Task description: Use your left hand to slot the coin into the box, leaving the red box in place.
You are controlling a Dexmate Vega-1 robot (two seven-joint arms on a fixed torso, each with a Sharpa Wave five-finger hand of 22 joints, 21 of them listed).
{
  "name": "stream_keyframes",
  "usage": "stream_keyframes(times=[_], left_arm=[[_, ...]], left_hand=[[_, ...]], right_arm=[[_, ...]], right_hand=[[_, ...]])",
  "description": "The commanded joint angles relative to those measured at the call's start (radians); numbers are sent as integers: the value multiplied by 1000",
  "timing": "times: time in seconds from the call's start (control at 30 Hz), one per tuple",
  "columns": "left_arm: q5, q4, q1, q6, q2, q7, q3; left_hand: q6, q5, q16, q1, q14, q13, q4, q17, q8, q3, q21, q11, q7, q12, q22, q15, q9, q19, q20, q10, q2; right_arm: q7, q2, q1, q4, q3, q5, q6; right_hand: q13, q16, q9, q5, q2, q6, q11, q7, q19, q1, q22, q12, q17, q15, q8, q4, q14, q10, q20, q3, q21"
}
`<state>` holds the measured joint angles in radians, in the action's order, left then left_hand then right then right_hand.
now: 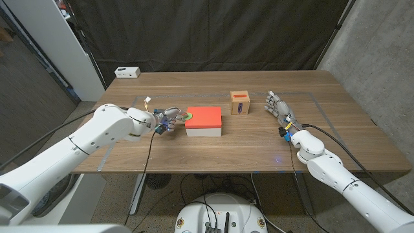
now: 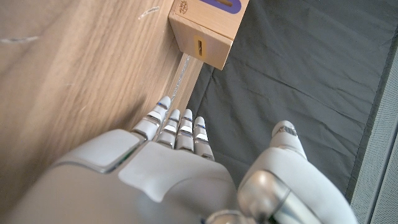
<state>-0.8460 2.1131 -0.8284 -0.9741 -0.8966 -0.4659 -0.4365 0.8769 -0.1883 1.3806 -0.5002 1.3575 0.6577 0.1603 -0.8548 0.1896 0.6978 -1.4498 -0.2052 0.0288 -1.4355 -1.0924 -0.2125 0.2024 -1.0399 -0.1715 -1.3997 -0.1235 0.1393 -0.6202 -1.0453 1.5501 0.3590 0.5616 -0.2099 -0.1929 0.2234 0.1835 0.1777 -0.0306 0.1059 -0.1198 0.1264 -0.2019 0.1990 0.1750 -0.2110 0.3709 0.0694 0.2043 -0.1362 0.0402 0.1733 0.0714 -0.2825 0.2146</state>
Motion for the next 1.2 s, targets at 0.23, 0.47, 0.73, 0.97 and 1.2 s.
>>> stream_keyframes(times=[0.23,0.47,0.73,0.97,1.2], left_arm=[[47,-26,34,-39,49,8,-36],[47,-27,19,-37,64,-1,-20],[26,-21,-28,-5,76,-21,28],[3,-29,-67,46,86,-24,62],[1,-24,-99,109,76,-20,78]], left_hand=[[20,-1,-3,2,-1,-5,5,-4,7,9,-8,-5,8,-7,-1,2,4,1,-41,7,7],[22,-14,0,-63,-2,4,18,-3,7,47,-13,-5,13,-12,-2,1,6,5,-42,20,65],[19,-28,9,-145,-11,-8,24,-11,6,85,-18,-5,15,7,-7,1,15,37,-42,44,136],[38,-33,22,-195,-21,5,23,-29,19,100,-38,0,11,8,-13,1,43,63,-42,62,201],[118,-31,22,-230,-28,2,25,-28,59,97,-62,5,3,11,-8,1,89,70,-42,58,243]], right_arm=[[-9,0,-8,-14,-14,15,-19],[-9,-2,-14,-14,-18,21,-20],[-10,0,-5,-15,-12,16,-13],[-5,1,0,-11,-12,15,-7],[-1,0,1,-8,-13,12,-6]], right_hand=[[-5,5,4,-3,-9,10,-3,11,-14,-5,1,-3,2,4,2,-4,4,11,1,-1,-4],[-5,5,4,-3,-9,12,-4,10,-15,-5,1,-3,1,5,2,-5,5,14,0,-1,-5],[-5,5,4,-3,-9,13,-3,10,-14,-6,1,-2,1,5,1,-5,6,14,2,-1,-6],[-6,5,4,-3,-9,13,-1,10,-14,-6,2,-2,0,5,0,-5,7,15,2,-1,-7],[-6,5,5,-3,-9,12,-2,9,-15,-7,2,-1,0,8,-1,-4,9,16,5,0,-8]])
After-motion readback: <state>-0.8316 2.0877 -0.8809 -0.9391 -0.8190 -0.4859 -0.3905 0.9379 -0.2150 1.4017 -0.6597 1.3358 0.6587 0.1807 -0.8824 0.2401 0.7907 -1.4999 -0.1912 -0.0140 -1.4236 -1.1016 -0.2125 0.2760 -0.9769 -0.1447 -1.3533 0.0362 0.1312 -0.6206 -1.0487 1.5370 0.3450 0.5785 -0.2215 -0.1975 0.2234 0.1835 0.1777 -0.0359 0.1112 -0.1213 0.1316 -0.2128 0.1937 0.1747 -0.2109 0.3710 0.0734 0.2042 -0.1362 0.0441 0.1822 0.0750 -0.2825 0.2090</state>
